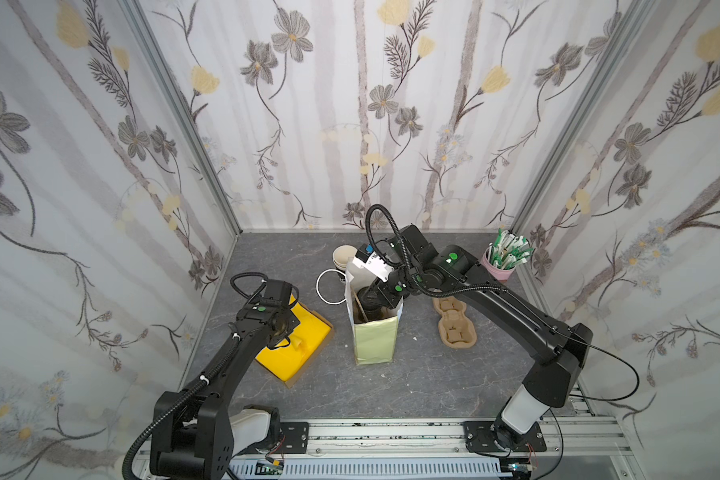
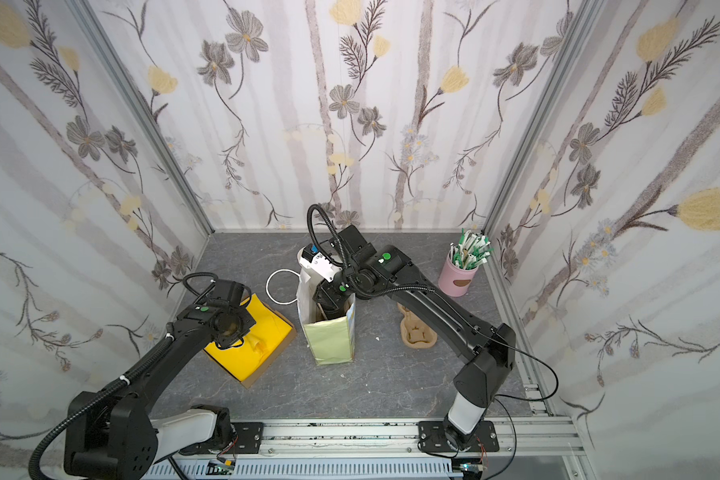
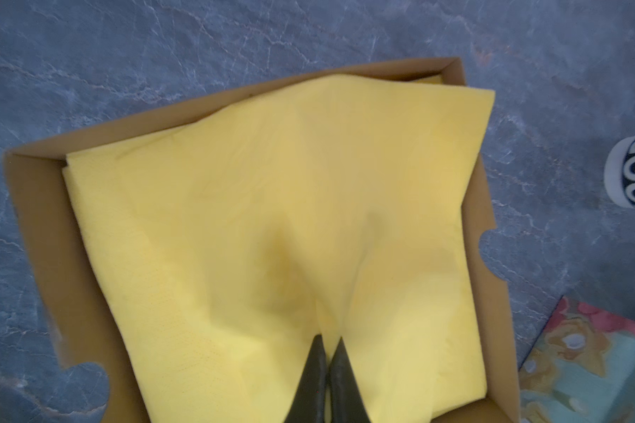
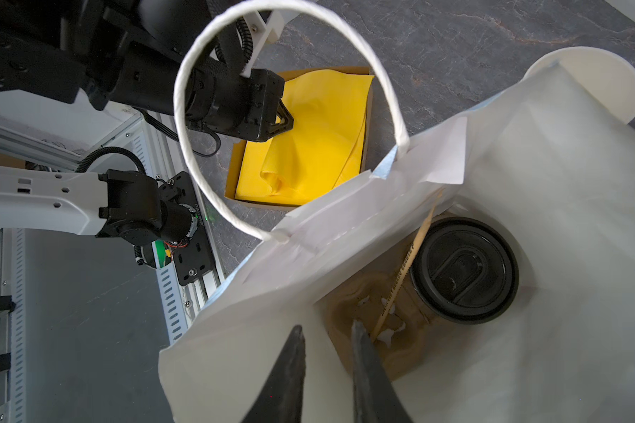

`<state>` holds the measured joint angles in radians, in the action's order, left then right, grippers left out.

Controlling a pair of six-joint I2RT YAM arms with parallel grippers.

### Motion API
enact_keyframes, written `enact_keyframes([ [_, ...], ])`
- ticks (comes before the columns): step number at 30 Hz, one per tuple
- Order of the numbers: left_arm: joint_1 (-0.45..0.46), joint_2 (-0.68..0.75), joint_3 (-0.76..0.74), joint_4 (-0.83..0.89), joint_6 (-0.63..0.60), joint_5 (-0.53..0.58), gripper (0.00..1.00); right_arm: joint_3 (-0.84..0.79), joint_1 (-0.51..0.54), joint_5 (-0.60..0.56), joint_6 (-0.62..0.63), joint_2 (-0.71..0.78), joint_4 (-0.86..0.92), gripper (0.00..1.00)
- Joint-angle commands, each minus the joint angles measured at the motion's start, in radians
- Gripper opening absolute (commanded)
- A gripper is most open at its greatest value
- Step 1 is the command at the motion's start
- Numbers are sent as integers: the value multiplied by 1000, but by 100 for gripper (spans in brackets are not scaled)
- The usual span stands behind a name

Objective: Pack the takeout coffee
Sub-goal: 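Lift the yellow napkin up with the left gripper while the right gripper rises toward it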

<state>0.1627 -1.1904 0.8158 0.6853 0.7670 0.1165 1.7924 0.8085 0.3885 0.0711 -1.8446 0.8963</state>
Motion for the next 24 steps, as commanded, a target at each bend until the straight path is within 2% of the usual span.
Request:
enact_keyframes([
  [1, 0, 42, 41, -15, 2, 59, 0, 22, -2, -77, -2, 17, -14, 24],
  [6, 0, 110, 147, -21, -50, 107, 0, 76, -25, -140, -47, 35, -30, 26],
  [10, 5, 157, 243, -63, -136, 95, 0, 105, -70, -169, -128, 72, -80, 29],
  [11, 7, 165, 265, -86, -159, 78, 0, 111, -84, -169, -150, 82, -95, 32],
  [12, 10, 175, 288, -122, -190, 47, 0, 120, -103, -165, -181, 94, -112, 39],
  [14, 20, 194, 319, -224, -265, -78, 0, 135, -144, -135, -234, 113, -145, 41],
  [16, 34, 210, 340, -353, -329, -255, 0, 134, -197, -69, -285, 137, -196, 46],
  [20, 69, 204, 388, -557, -367, -519, 0, 125, -290, 117, -368, 163, -312, 51],
  [22, 91, 182, 429, -640, -377, -670, 0, 120, -325, 213, -402, 175, -383, 57],
  [24, 122, 150, 471, -669, -397, -774, 0, 118, -343, 285, -430, 189, -450, 64],
])
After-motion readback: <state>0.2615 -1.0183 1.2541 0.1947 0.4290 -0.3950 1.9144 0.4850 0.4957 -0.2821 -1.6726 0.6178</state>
